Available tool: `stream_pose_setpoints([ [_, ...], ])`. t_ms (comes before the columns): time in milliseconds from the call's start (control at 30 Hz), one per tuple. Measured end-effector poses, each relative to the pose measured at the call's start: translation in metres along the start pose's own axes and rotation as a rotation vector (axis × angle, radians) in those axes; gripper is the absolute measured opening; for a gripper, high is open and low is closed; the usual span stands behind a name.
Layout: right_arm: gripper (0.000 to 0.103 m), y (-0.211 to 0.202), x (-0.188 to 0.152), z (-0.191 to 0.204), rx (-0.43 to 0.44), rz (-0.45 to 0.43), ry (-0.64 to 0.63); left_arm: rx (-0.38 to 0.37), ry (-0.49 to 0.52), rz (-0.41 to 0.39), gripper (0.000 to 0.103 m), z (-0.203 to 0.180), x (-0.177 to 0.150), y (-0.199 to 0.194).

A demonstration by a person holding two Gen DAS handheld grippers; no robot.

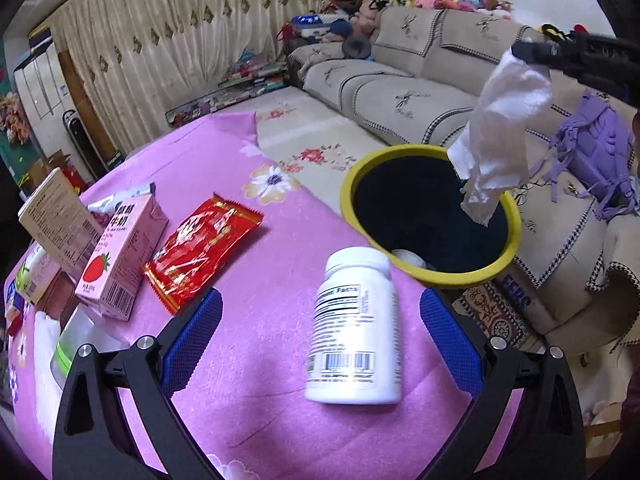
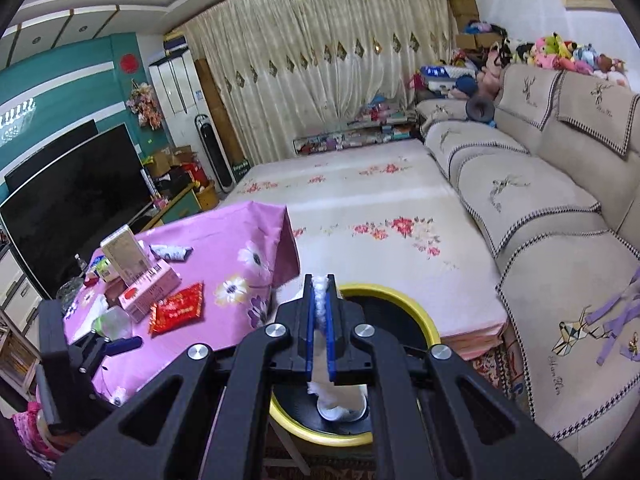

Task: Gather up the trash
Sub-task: 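Open the right gripper to drop the tissue into the bin, then grasp the white pill bottle with the left gripper and drop it into the bin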

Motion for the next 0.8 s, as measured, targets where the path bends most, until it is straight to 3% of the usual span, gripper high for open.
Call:
stream_pose_setpoints([
  [100, 0.010, 0.016, -0.004, -0.008, -0.008, 0.039, 0.015, 0.010, 0.002, 0.010, 0.098, 0.003, -0.002, 0.003],
  [200, 0.034, 0.026, -0.010, -0.014, -0.020, 0.061, 0.028, 0.009, 0.009, 0.016, 0.098, 0.004, -0.004, 0.005],
  [500, 0.038, 0.007, -0.011, 0.000, 0.005, 0.010, 0.014, -0.003, 0.010, 0.025, 0.095, 0.004, -0.007, 0.008],
  [800, 0.040, -0.025, -0.038, 0.010, 0.001, -0.014, 0.018, -0.014, 0.021, 0.044, 0.081, 0.001, -0.013, 0.008],
])
Point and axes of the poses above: each gripper's, at about its wrist camera, not at the fingertips, and y roughly the way its jaws point, z to its left, x to its top, the point moved 2 cm from there along y, roughly the way its jaws point, and after that the axes turned 6 degrees about x, right-handed, at the moved point
